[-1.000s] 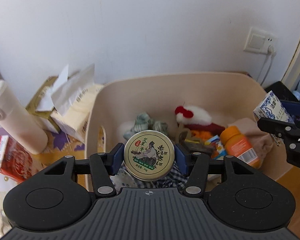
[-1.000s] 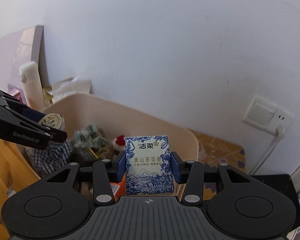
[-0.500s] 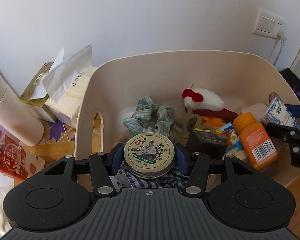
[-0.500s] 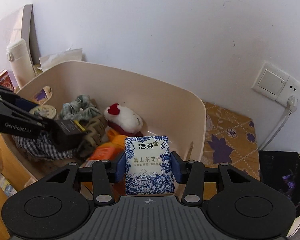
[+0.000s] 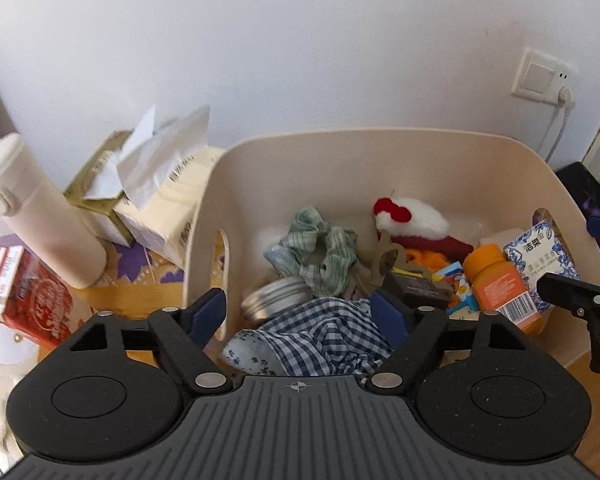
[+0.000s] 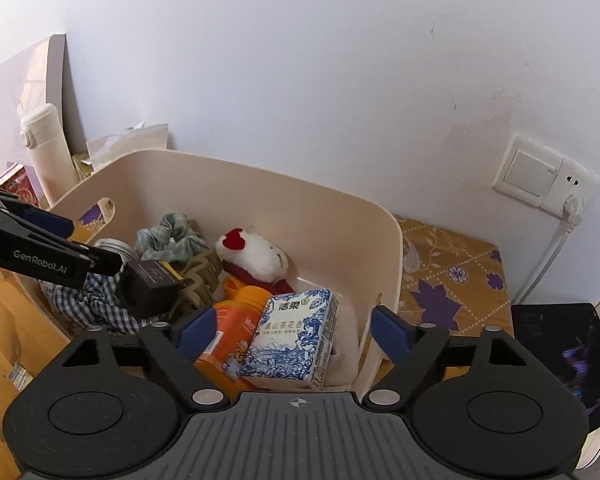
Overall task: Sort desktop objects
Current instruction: 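Lower the tin and tea packet into the basket and open both tools, then move both tools back toward the cartoon pencil box and clear plastic bag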
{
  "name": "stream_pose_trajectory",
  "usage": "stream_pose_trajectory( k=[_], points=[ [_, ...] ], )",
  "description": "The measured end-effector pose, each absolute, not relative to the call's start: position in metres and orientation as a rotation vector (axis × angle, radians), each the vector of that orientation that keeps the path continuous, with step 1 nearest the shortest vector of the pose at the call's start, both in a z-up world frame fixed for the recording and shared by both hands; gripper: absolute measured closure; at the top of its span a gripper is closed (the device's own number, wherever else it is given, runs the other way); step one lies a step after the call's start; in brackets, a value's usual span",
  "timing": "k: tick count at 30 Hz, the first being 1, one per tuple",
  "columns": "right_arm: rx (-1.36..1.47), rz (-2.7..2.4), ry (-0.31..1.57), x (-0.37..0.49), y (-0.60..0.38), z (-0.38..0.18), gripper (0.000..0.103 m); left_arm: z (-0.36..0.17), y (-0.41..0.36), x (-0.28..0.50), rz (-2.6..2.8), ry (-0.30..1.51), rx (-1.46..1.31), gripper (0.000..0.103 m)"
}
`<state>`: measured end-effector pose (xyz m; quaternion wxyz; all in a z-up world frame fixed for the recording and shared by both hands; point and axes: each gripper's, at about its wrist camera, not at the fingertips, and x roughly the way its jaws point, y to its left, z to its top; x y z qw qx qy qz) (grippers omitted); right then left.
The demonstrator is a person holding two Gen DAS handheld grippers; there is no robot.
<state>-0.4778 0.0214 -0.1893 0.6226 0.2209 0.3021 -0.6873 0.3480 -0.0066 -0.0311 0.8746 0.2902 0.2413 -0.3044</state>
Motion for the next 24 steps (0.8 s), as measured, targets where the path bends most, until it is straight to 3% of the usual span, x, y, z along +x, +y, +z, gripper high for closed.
stream_pose_trajectory(
  k=[5, 24],
  points=[
    [0.485, -1.594, 0.672, -0.472, 0.032, -0.181, 0.007, -0.025, 0.001, 0.34, -0.64, 0.489, 0.608, 0.021],
    [0.52, -1.661, 0.619, -0.458, 0.108, -0.183, 0.0, -0.028, 0.053, 0.296, -0.706, 0.425, 0.654, 0.02]
  ],
)
